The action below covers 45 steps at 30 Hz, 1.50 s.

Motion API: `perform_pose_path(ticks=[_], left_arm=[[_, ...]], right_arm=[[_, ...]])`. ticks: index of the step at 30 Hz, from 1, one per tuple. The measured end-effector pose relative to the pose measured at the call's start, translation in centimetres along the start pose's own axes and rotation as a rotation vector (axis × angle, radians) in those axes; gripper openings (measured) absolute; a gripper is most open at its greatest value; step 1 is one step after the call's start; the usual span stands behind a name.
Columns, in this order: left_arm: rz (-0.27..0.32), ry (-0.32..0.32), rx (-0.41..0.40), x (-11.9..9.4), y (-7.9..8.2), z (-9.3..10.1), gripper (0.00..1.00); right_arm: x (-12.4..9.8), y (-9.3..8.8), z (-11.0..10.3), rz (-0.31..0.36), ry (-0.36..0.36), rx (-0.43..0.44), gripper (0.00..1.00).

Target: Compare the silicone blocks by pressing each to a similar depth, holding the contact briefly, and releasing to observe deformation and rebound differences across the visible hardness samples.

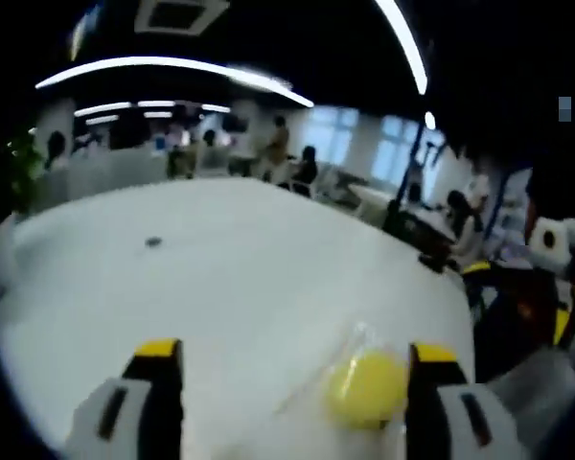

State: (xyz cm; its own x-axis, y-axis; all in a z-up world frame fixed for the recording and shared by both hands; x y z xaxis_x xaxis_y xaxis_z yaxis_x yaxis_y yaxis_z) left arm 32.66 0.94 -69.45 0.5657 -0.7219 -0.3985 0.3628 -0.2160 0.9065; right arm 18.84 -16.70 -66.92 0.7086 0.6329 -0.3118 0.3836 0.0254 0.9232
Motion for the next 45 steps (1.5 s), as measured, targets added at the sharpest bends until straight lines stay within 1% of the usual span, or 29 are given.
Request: perform_pose_path(ticks=[2, 3, 4, 6, 7, 8, 11, 12, 13, 16, 20, 21, 24, 26, 28, 30, 32, 33, 35, 37, 43, 45], left_arm=[[0.0, 0.022, -0.021, -2.4, 0.1, -0.8, 1.0], [0.007, 0.032, -0.026, -3.3, 0.2, -1.2, 1.0], [0.014, 0.044, -0.027, -4.7, 0.1, -1.7, 1.0], [0.028, 0.07, -0.02, -6.5, -0.1, -2.5, 1.0], [0.029, 0.084, -0.019, -7.9, -0.4, -2.9, 1.0], [0.038, 0.115, -0.018, -9.3, -0.8, -3.4, 1.0], [0.035, 0.145, -0.004, -11.7, -1.7, -3.8, 1.0], [0.043, 0.174, -0.02, -13.0, -2.0, -4.2, 1.0], [0.044, 0.195, -0.034, -13.8, -2.3, -4.4, 1.0], [0.06, 0.238, -0.065, -16.8, -3.3, -4.8, 1.0], [0.073, 0.267, -0.088, -19.4, -4.1, -4.3, 1.0], [0.069, 0.277, -0.096, -20.0, -4.6, -4.3, 1.0], [0.065, 0.298, -0.131, -21.3, -5.4, -4.2, 1.0], [0.064, 0.306, -0.126, -22.0, -5.7, -4.2, 1.0], [0.059, 0.313, -0.121, -22.4, -6.1, -4.1, 1.0], [0.049, 0.317, -0.126, -22.7, -6.5, -3.9, 1.0], [0.022, 0.331, -0.123, -22.9, -7.5, -3.9, 1.0], [0.012, 0.335, -0.124, -22.9, -8.0, -3.8, 1.0], [0.015, 0.332, -0.136, -23.1, -8.4, -3.5, 1.0], [0.026, 0.326, -0.148, -23.3, -8.2, -3.2, 1.0], [0.039, 0.314, -0.124, -23.2, -7.7, -2.9, 1.0], [0.04, 0.312, -0.115, -23.2, -7.6, -2.9, 1.0]], right_arm=[[0.3, 0.1, 0.2, -0.016, 0.003, -0.001, 0.96], [0.3, 0.2, 0.3, -0.013, 0.0, 0.002, 0.96], [0.3, 0.3, 0.6, -0.01, -0.005, 0.004, 0.96], [0.2, 0.3, 1.1, -0.023, -0.024, 0.019, 0.96], [0.2, 0.3, 1.2, -0.026, -0.024, 0.019, 0.96], [0.2, 0.4, 1.3, -0.032, -0.027, 0.019, 0.96], [0.0, 0.3, 1.5, -0.042, -0.031, -0.001, 0.96], [0.0, 0.2, 1.4, -0.054, -0.029, -0.003, 0.96], [0.0, 0.1, 1.4, -0.057, -0.028, 0.001, 0.96], [0.1, -0.4, 1.3, -0.061, -0.029, 0.002, 0.96], [0.1, -1.6, 0.7, -0.089, -0.028, -0.019, 0.96], [0.1, -1.8, 0.8, -0.092, -0.028, -0.017, 0.96], [-0.1, -2.0, 0.4, -0.092, -0.026, -0.02, 0.96], [-0.2, -2.3, 0.2, -0.098, -0.018, -0.024, 0.96], [-0.5, -2.6, 0.0, -0.102, -0.02, -0.026, 0.96], [-0.9, -2.5, -0.1, -0.085, -0.022, -0.016, 0.96], [-1.3, -2.7, -0.2, -0.086, -0.016, 0.01, 0.96], [-1.5, -2.8, -0.2, -0.08, -0.019, 0.009, 0.96], [-1.9, -2.5, -0.2, -0.069, -0.037, 0.002, 0.96], [-2.0, -2.3, -0.2, -0.065, -0.04, 0.003, 0.96], [-1.9, -2.2, -0.6, -0.073, -0.053, -0.042, 0.96], [-1.9, -2.2, -0.9, -0.08, -0.042, -0.036, 0.96]])
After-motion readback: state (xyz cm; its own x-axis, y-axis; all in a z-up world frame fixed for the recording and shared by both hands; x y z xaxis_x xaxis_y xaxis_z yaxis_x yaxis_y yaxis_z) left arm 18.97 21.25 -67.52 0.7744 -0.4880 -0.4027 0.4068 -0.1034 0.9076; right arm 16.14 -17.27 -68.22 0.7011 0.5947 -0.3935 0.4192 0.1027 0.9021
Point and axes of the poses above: the point that each gripper's makers call its tool centre point, and the gripper's own axes: x roughly forward along the fingers, z roughly to its right, y roughly out of its top, the point moved 4 cm from there along -x, roughly backward along the fingers, and after that the axes turned 5 degrees about y, right-handed, at the moved point
